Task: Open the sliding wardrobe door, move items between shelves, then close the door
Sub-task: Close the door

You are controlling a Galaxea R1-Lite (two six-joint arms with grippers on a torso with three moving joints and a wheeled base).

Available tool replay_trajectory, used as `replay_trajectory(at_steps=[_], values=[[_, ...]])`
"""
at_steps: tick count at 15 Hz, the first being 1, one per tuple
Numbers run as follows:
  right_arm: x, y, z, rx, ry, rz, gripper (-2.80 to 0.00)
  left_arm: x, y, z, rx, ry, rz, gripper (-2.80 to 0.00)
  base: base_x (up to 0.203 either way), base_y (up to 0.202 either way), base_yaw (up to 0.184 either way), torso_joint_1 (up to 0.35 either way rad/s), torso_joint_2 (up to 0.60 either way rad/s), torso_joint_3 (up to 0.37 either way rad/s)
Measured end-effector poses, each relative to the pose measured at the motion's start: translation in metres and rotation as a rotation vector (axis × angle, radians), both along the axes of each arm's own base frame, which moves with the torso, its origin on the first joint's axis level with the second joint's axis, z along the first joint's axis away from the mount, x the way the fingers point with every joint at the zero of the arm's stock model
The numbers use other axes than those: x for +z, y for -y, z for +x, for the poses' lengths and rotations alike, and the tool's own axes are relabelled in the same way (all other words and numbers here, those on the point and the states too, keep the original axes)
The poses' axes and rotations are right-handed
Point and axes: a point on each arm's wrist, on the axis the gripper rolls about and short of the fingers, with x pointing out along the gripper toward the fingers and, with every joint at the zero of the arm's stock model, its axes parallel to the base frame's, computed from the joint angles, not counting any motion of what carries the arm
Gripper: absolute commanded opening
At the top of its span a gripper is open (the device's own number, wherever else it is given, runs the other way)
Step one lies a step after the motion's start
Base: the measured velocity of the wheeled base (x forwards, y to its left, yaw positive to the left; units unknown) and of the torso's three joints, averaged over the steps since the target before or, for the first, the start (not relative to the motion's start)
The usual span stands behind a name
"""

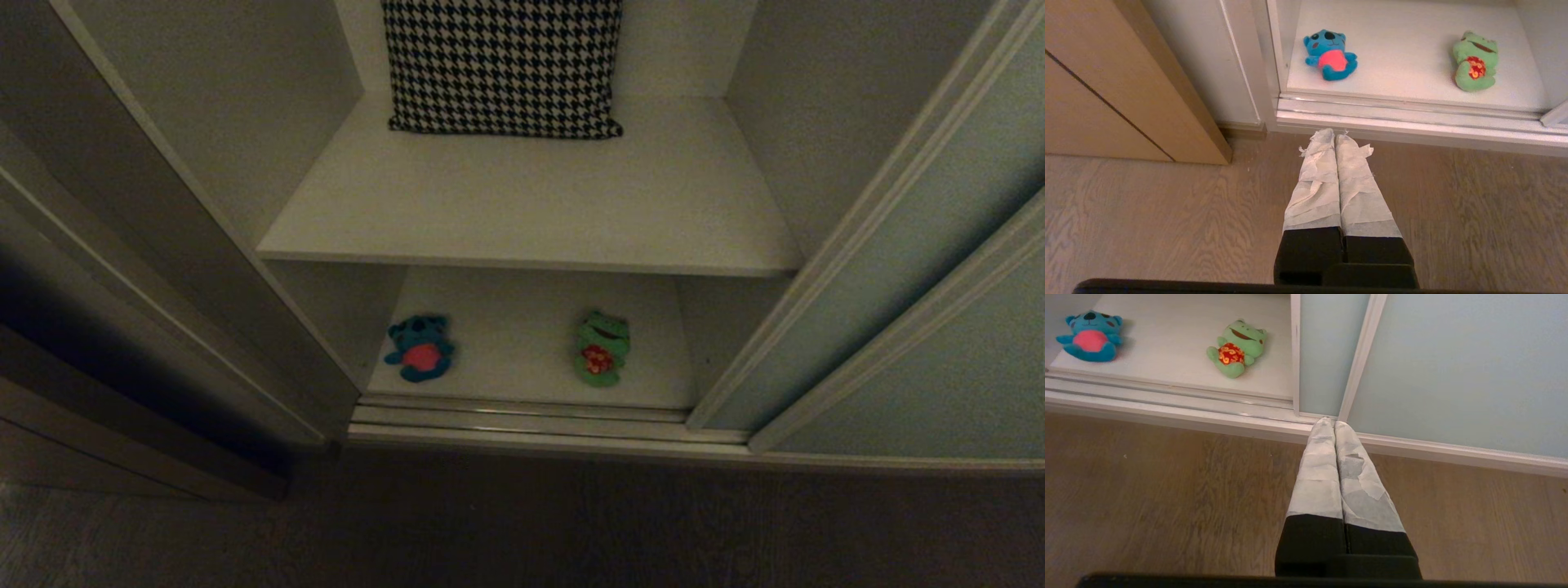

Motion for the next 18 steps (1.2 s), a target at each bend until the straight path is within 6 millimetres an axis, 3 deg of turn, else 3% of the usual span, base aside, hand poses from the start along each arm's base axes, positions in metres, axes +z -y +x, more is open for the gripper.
replay_trajectory(at_steps=[14,16,18], values=[[0.000,0.000,-0.001,-0.001,-0.028,-0.014,-2.80,0.000,0.000,0.000,0.000,0.000,0.000,-2.80,0.000,0.000,0.000,0.000,0.00,0.000],[0.012,0.000,-0.005,0.001,-0.055,0.006,-2.80,0.000,0.000,0.000,-0.001,0.000,0.000,-2.80,0.000,0.000,0.000,0.000,0.00,0.000],[0.048,0.000,-0.015,-0.002,-0.020,0.058,-2.80,0.000,0.000,0.000,-0.001,0.001,0.000,-2.80,0.000,0.000,0.000,0.000,0.00,0.000]])
